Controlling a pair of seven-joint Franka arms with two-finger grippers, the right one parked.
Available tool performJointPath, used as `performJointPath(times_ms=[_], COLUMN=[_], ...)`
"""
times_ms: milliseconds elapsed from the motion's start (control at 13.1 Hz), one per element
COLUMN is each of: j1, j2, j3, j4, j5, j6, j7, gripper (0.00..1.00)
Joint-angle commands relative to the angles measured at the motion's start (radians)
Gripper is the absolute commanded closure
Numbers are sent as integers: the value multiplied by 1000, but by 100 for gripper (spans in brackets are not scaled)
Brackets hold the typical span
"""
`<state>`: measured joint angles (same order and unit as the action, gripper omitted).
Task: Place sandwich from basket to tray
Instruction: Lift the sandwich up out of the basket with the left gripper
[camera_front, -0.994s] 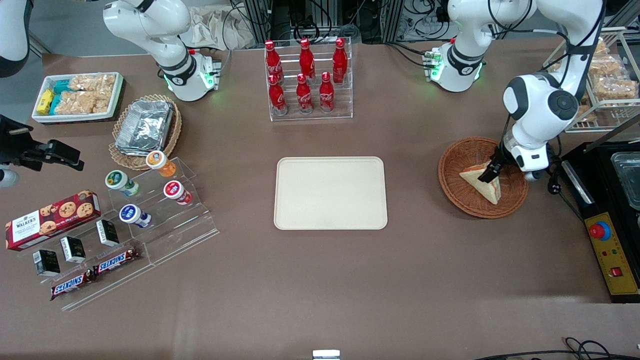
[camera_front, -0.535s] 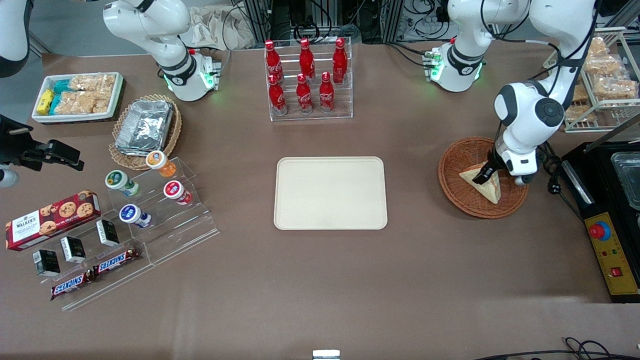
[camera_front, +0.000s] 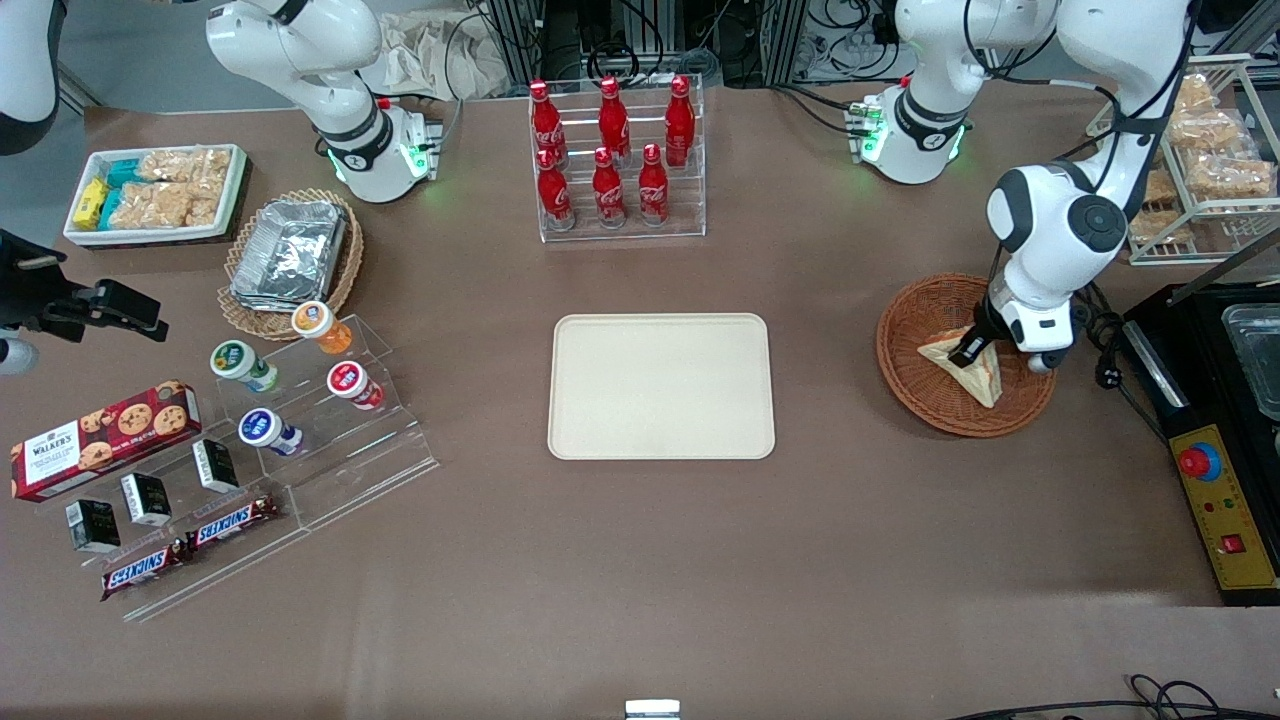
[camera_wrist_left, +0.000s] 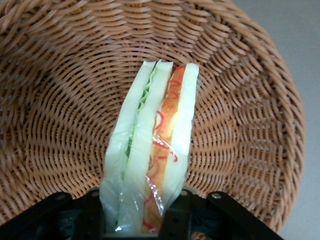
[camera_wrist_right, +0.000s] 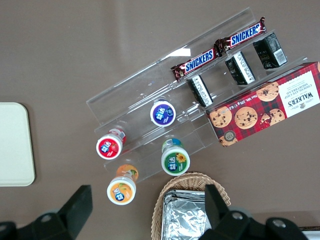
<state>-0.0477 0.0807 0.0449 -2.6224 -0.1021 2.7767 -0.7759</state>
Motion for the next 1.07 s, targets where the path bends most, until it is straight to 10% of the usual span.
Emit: performJointPath(times_ms=[0, 994], j1=[-6, 3], j2=[-105, -216], j3=[-7, -4], j4=[-19, 792], j5=[18, 67], j6=[-30, -1169], j7=[-17, 367], gripper=[100, 100])
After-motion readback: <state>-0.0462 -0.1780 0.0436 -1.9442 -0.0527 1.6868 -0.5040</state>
